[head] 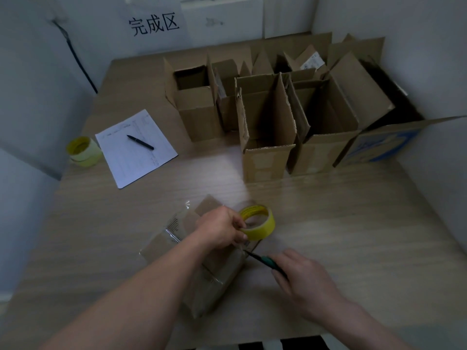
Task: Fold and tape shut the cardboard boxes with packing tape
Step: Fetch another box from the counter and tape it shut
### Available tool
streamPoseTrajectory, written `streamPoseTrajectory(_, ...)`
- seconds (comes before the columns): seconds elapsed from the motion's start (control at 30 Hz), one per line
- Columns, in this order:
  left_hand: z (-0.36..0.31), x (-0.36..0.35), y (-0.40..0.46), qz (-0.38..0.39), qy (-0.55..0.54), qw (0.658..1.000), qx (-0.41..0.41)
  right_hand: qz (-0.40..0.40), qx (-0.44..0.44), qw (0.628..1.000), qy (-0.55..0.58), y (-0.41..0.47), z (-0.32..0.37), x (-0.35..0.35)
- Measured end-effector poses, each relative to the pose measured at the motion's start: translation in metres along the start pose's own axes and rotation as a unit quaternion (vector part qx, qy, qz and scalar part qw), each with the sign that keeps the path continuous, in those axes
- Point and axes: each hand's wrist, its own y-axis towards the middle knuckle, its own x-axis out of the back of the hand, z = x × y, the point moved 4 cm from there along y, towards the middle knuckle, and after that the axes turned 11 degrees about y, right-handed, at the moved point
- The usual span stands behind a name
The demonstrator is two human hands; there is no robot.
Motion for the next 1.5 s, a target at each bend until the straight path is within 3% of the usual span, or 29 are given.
streamPoseTrajectory(0.37, -0.001, -0.001, -0.002, -0.009, 0.010, 1.000, -0.012, 0.012, -0.011, 0.998, -0.065, 0.009, 0.003, -0.003)
streamPoseTrajectory(0.67, -0.001, -0.001, -0.003, -0.015, 0.017, 1.000, -0.003, 0.023, -0.028, 0.999, -0.002, 0.001, 0.007, 0.008)
streamPoseTrajectory(0.83, 0.000, -0.001, -0.003, -0.022, 0.008, 1.000, 0.005, 0.043, -0.068, 0.994, -0.069, 0.007, 0.009, 0.001)
streamPoseTrajectory(1.17, 0.002, -0.003, -0.002, -0.042, 0.000, 0.999, 0.003, 0.000, -0.133, 0.978, -0.162, -0.002, -0.066, 0.008)
streamPoseTrajectory(1.27, 0.003, -0.004, -0.002, -0.049, 0.002, 0.999, 0.001, -0.062, -0.065, 0.988, -0.124, 0.005, -0.059, 0.017)
streamPoseTrajectory(1.37, 0.002, -0.004, -0.001, -0.052, 0.010, 0.999, -0.002, -0.164, 0.108, 0.978, -0.067, 0.026, -0.014, 0.027)
streamPoseTrajectory(1.43, 0.002, -0.004, -0.001, -0.058, 0.016, 0.998, -0.009, -0.122, 0.166, 0.974, -0.091, 0.050, 0.013, 0.024)
streamPoseTrajectory(1.5, 0.003, -0.004, -0.003, -0.073, 0.022, 0.997, -0.008, -0.055, 0.164, 0.976, -0.129, 0.074, 0.025, 0.015)
